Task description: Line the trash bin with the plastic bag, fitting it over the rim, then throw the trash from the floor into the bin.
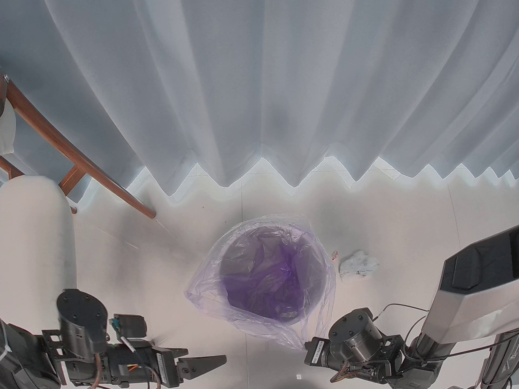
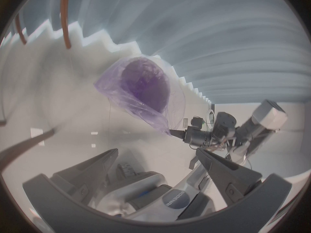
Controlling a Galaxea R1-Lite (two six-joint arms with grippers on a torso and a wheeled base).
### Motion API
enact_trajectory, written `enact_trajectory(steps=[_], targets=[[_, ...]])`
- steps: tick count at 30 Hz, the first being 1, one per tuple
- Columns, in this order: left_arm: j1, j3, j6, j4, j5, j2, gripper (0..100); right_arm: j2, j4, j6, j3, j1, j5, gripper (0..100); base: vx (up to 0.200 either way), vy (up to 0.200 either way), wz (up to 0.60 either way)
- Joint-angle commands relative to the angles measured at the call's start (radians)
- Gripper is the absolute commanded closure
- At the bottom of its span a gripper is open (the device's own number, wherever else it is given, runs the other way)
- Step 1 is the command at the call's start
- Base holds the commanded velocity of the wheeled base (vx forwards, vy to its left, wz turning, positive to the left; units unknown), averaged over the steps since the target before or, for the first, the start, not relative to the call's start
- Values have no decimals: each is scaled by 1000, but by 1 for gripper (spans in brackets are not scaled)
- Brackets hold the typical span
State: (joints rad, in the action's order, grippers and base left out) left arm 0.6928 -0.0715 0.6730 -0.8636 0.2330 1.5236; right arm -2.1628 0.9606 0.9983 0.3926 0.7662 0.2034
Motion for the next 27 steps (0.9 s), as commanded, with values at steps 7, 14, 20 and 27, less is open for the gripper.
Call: enact_trajectory(steps=[7,14,20,27], targets=[[116,-180,281,-11,0,308,0,-123,337,-66,-179,18,42,100,0,0,0],[82,-281,270,-17,-30,489,0,-149,377,-70,-184,36,45,100,0,0,0],[74,-326,272,-17,-60,537,0,-154,383,-70,-182,42,54,100,0,0,0],[67,-341,270,-14,-129,564,100,-189,452,-72,-198,62,62,100,0,0,0]])
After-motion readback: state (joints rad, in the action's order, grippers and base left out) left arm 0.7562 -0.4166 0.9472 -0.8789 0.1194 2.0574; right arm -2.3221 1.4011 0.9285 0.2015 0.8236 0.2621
